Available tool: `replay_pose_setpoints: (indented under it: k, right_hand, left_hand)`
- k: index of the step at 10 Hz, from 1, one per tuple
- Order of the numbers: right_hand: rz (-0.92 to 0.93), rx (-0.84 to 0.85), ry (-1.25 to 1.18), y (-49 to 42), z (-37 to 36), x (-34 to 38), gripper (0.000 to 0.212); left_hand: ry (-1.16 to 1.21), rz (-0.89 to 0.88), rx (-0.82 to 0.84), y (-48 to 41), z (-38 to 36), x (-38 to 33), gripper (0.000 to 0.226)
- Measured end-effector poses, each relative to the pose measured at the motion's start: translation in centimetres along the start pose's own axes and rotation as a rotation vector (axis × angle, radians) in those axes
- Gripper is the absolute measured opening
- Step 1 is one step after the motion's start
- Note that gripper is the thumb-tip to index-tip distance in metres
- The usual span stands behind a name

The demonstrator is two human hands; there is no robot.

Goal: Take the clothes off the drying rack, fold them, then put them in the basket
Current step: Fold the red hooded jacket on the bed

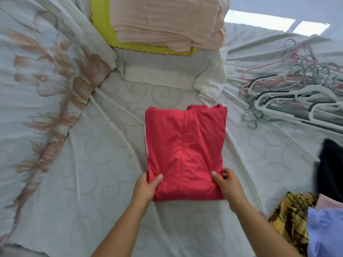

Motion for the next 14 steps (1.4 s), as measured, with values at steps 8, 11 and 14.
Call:
replay_pose_setpoints:
  k: [8,11,14]
  right_hand:
    - [-0.559,0.259,-0.727,13.2,3.9,-4.7,0.053]
    - [-0.229,0.344,-0.894,15.1,19.8,0.7,0.033]
    - [-0.127,0.286,-0.990,15.7,42.8,1.1,0.035]
  left_hand:
    - [0.198,0.013,0.199,12.7,-1.2,-1.4,0.097]
    - [0.288,-0.249,0.048,23.6,-8.8,-12.2,0.041]
    - [0.304,-0.355,0.088,32.6,-25.8,-22.5,0.044]
Point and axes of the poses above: each hand's wrist, its own y-axis away from the middle knuckle, its own z-axis out of the back of the hand, x = y × z, the point moved 9 cm from there along -y, towards the middle knuckle, and after that the axes turned 11 degrees about -y, right-handed, at the moved point
